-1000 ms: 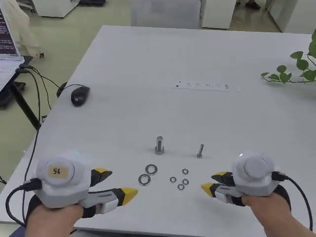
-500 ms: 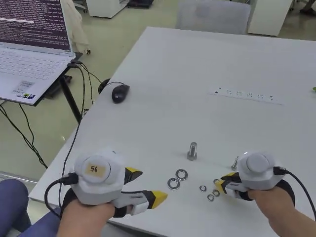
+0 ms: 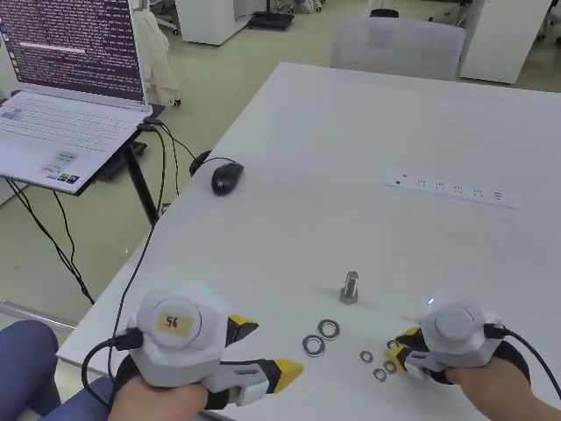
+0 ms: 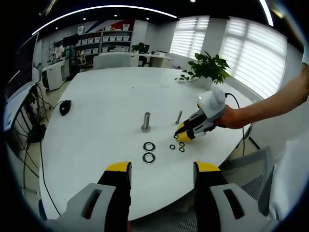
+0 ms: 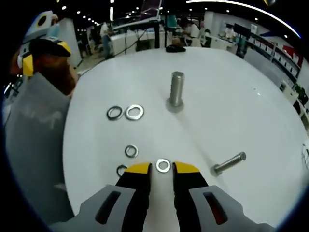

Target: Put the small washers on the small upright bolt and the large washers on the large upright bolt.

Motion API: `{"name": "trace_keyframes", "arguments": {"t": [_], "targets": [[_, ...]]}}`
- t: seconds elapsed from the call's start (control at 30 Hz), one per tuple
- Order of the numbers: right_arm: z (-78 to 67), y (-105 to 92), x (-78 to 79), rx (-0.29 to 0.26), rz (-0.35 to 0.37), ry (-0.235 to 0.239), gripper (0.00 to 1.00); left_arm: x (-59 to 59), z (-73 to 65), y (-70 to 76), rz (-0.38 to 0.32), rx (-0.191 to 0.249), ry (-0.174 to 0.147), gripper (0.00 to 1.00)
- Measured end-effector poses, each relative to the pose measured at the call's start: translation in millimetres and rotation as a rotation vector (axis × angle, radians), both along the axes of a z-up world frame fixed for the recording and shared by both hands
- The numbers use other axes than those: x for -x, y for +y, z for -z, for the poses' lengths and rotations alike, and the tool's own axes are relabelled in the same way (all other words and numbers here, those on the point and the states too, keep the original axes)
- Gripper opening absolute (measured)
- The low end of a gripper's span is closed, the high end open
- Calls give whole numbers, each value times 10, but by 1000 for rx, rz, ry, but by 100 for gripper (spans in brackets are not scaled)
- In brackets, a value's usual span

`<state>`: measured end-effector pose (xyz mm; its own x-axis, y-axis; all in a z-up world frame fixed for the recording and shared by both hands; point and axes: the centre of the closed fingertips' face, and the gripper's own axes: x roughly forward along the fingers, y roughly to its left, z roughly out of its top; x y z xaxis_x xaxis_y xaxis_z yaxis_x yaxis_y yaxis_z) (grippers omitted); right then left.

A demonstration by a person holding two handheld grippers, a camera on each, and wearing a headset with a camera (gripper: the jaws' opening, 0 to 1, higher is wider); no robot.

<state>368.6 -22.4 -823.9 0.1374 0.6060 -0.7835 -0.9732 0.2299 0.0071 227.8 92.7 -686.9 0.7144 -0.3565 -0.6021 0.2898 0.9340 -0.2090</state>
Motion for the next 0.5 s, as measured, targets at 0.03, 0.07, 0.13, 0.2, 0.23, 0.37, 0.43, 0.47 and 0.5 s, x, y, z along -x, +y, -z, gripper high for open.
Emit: {"name": "trace_keyframes", "arguments": {"t": [0.03,0.07,0.13,0.2,0.23,0.37,0.43,0.47,0.5], "targets": [[8,-3,-5,9,-11,0,19,-3,-3,-5,0,0,-1,51],[11,-10,-7,34,-42,-18,19,-9,-5,-10,1,-1,-2,51],[9,2,-9,55,-61,-16,19,-11,-10,-20,5,-6,-3,51],[9,-6,-3,87,-96,-9,18,-13,-7,-19,6,-9,-2,51],[5,-14,10,117,-126,-3,18,-14,-7,-17,5,-10,-3,51],[3,-14,21,203,-208,-14,18,-22,-20,-16,1,-11,-6,51],[-5,2,57,222,-243,-19,18,-25,-22,-21,1,-14,-7,51],[-3,5,51,225,-245,-18,17,-27,-23,-23,1,-14,-8,51],[-2,8,43,230,-250,-19,17,-28,-27,-25,1,-14,-9,51]]}}
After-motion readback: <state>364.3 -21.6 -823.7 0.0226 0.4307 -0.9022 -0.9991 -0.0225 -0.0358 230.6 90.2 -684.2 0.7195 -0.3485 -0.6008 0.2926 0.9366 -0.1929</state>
